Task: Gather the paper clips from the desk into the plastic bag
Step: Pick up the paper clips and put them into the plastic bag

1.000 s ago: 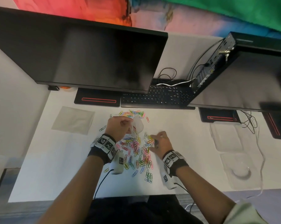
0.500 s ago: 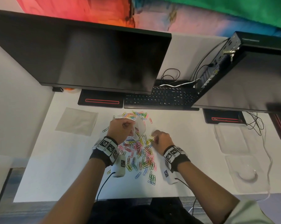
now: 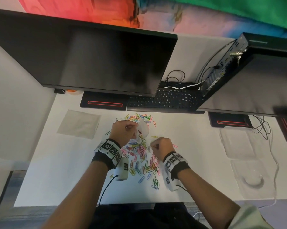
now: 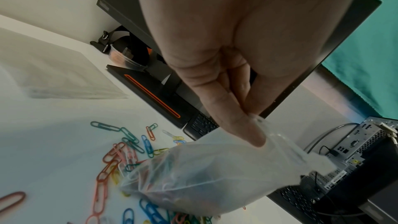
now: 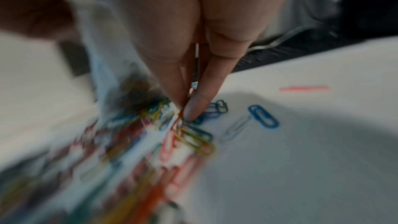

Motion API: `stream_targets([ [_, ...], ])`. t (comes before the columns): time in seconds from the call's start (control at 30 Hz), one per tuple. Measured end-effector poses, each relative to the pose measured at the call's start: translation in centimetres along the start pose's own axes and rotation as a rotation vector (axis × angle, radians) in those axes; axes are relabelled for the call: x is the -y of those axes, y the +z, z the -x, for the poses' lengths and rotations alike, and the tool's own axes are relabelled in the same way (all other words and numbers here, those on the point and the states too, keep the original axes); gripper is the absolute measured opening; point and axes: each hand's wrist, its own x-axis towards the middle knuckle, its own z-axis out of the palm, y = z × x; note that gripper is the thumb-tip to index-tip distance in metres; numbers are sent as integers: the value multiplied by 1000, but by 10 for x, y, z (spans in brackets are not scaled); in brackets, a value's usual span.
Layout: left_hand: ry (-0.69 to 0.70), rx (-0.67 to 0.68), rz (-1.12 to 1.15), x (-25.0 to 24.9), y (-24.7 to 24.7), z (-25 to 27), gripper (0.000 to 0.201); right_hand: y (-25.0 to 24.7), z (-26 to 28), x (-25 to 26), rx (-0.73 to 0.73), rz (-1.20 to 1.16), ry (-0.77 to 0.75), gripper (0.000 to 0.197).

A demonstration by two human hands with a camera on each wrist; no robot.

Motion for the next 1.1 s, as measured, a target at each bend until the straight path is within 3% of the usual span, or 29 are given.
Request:
stream_targets([
  [0.07, -4, -2, 5, 1, 0, 0, 18, -9, 1, -2, 5, -309, 219, 8],
  [0.17, 8, -6, 0, 0, 1, 0, 18, -25, 6, -3, 116, -771, 424, 16],
  [0.3, 11, -3, -5, 0, 1, 2, 17, -48, 7, 12, 130, -1204, 394, 20],
  [0.4, 25, 13, -18, -1, 3, 2, 17, -66, 3, 33, 103, -1326, 291, 20],
  [0.47, 23, 21, -32, -3, 4, 3, 16, -72, -2, 49, 91, -1162, 193, 19],
  [0.6, 39, 19, -48, -5, 6, 2, 16, -70, -11, 72, -57, -350, -137, 8],
  [0.67, 28, 16, -33, -5, 6, 3, 16, -73, -12, 75, -29, -197, -231, 11],
  [0.73, 13, -3, -19, -5, 4, 3, 17, -79, -10, 67, 1, -346, -161, 12],
  [0.8, 10, -12, -26, -3, 1, 3, 17, -84, -9, 48, -89, -443, -55, 13],
  [0.87, 18, -23, -24, -1, -3, 2, 16, -82, -6, 18, -135, -249, 98, 26],
  [0.93, 25, -33, -23, -1, -7, 3, 17, -68, 4, -9, 45, 12, 276, 56],
  [1.0, 23, -40, -18, -3, -10, 4, 16, -42, 18, -21, 213, 71, 345, 75],
  [1.1, 17, -51, 3, -4, -13, 5, 16, -7, 37, -11, 280, 50, 208, 74],
])
